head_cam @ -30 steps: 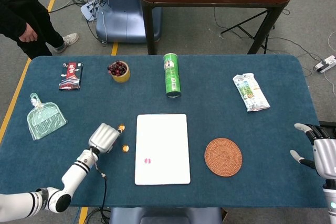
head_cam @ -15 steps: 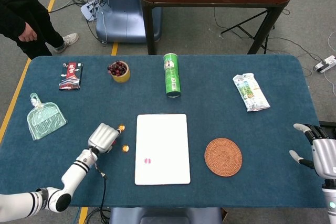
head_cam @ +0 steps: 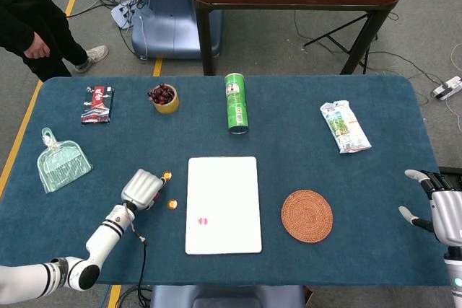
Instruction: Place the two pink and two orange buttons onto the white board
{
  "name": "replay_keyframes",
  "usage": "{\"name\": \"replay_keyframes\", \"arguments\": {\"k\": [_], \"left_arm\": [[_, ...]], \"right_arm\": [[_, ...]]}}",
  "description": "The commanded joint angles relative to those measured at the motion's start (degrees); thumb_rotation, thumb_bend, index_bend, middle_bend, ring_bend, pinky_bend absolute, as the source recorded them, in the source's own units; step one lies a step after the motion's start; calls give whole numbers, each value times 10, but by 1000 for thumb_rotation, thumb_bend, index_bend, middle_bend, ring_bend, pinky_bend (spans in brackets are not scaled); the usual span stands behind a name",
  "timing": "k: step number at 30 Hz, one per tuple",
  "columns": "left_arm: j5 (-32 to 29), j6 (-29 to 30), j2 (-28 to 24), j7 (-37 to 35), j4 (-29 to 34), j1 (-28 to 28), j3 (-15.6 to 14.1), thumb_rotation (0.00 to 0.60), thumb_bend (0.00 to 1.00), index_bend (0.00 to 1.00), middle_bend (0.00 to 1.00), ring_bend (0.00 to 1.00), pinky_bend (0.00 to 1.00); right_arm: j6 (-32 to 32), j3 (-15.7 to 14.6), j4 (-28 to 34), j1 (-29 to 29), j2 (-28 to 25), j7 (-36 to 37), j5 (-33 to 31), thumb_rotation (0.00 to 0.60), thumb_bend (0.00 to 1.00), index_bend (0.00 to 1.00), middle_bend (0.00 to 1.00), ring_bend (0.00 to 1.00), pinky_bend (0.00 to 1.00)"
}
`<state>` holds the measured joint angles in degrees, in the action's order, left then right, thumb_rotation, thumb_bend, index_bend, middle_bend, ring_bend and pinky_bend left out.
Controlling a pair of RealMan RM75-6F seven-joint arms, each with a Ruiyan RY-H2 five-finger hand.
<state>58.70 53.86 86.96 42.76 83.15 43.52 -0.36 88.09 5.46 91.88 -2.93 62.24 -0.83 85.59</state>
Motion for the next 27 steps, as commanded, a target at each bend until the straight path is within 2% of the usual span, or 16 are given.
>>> {"name": "replay_keyframes", "arguments": {"k": [1,19,27], "left_arm": [[-1,0,1,-4,-1,-1,1,600,248,562,1000,1000,1000],[-3,-4,4,-6,-12,-2,0,600,255,573,1000,1000,1000],[-10,-7,6,0,-12,0,1,600,306,574,1000,1000,1000]], "right_arm": [[0,0,0,0,0,0,0,600,63,285,329,287,541],[-1,0,1,0,1,-2,-1,600,64,285,329,287,541],[-1,0,1,0,0,-1,-1,600,63,285,329,287,541]]}}
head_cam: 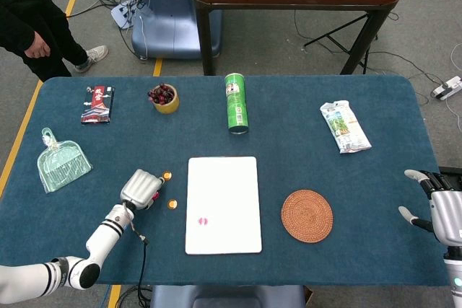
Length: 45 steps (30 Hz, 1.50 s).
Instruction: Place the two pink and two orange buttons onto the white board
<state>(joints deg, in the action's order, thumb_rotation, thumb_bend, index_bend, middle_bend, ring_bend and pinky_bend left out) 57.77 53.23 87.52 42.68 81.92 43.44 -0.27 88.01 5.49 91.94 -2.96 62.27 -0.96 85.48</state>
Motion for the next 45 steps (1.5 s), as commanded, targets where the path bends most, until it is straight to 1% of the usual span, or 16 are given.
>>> {"name": "replay_keyframes", "arguments": {"k": [1,10,15,18,22,26,29,34,45], "left_arm": [[-2,-1,0,2,0,1,0,600,317,574,1000,1000,1000],[-8,1,1,6,4,2,2,600,376,592,1000,1000,1000],[-7,4,-2,5,10,2,2,600,380,601,1000,1000,1000],[-2,9,-8,3,26,2,4,600,380,602,1000,1000,1000],[16,21,-23,5,72,6,8,600,380,603,1000,1000,1000],[31,30,-28,24,115,14,11,600,380,603,1000,1000,1000],[29,34,-21,48,135,24,14,600,380,603,1000,1000,1000],[8,35,4,87,148,41,21,600,380,602,1000,1000,1000],[-28,42,42,128,145,67,29,600,380,600,1000,1000,1000]], "right_arm": [[0,0,0,0,0,0,0,600,63,285,329,287,541],[0,0,0,0,0,1,0,600,63,285,329,287,541],[1,0,0,0,0,1,0,600,63,285,329,287,541],[1,0,0,1,-1,1,0,600,63,285,329,287,541],[1,1,0,0,0,1,-1,600,64,285,329,287,541],[0,0,0,0,0,0,0,600,63,285,329,287,541],[1,0,0,0,0,0,1,600,63,285,329,287,541],[3,0,0,1,-1,3,2,600,64,285,329,287,541],[8,1,0,4,-7,17,4,600,63,285,329,287,541]]}}
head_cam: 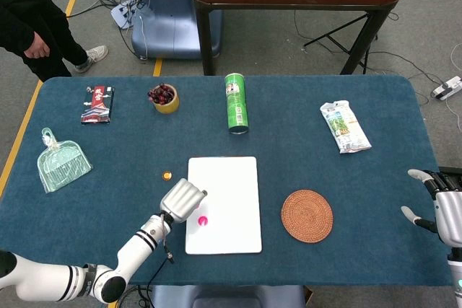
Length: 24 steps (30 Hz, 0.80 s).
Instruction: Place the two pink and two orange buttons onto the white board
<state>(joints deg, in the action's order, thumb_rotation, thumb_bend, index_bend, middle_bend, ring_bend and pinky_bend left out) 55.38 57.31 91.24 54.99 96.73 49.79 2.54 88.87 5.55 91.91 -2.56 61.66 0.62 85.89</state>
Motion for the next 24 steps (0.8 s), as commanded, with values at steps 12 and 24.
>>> {"name": "replay_keyframes", "arguments": {"k": [12,24], "left_arm": [[-16,9,16,19,-20,16,-9,600,380,552,1000,1000,1000],[-12,14,25,14,-17,23,-14,600,380,467,1000,1000,1000]], "right_arm": [[2,0,1,2,-3,5,0,600,63,285,329,287,541],[1,0,1,2,-3,4,0,600,64,285,329,287,541]]}}
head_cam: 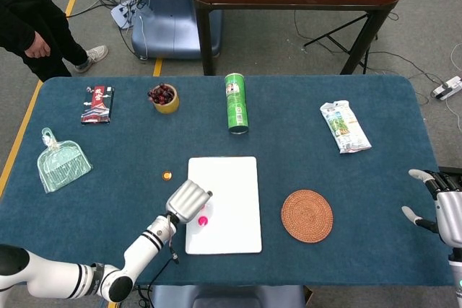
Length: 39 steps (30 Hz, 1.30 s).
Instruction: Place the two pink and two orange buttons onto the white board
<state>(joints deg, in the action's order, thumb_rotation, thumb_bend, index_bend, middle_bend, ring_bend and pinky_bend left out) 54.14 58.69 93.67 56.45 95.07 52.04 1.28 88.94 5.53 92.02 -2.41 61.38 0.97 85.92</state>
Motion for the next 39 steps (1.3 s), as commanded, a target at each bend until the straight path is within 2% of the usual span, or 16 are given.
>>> {"name": "replay_keyframes", "arguments": {"k": [1,4,7,16,22,30,39], "left_arm": [[1,1,0,-1,-2,0,-2,600,379,448,1000,1000,1000],[-1,4,-2,-1,-1,-1,-3,600,378,386,1000,1000,1000],[1,12,-11,-4,4,-5,-6,600,378,374,1000,1000,1000],[10,38,-71,-36,41,-37,-27,600,376,417,1000,1000,1000],[23,38,-90,-61,49,-51,-36,600,372,439,1000,1000,1000],[44,24,-82,-78,38,-58,-46,600,348,465,1000,1000,1000],[34,7,-54,-82,-2,-60,-41,600,347,467,1000,1000,1000]], "right_arm": [[0,0,0,0,0,1,0,600,64,285,329,287,541],[0,0,0,0,-1,2,0,600,64,285,329,287,541],[-1,0,-1,0,-1,2,-1,600,63,285,329,287,541],[-4,0,0,-2,1,-3,-1,600,64,285,329,287,541],[-8,-2,1,-4,5,-13,0,600,64,285,329,287,541],[-10,-1,2,-5,6,-16,-2,600,64,285,329,287,541],[-6,0,1,-2,3,-8,-3,600,63,285,329,287,541]]}}
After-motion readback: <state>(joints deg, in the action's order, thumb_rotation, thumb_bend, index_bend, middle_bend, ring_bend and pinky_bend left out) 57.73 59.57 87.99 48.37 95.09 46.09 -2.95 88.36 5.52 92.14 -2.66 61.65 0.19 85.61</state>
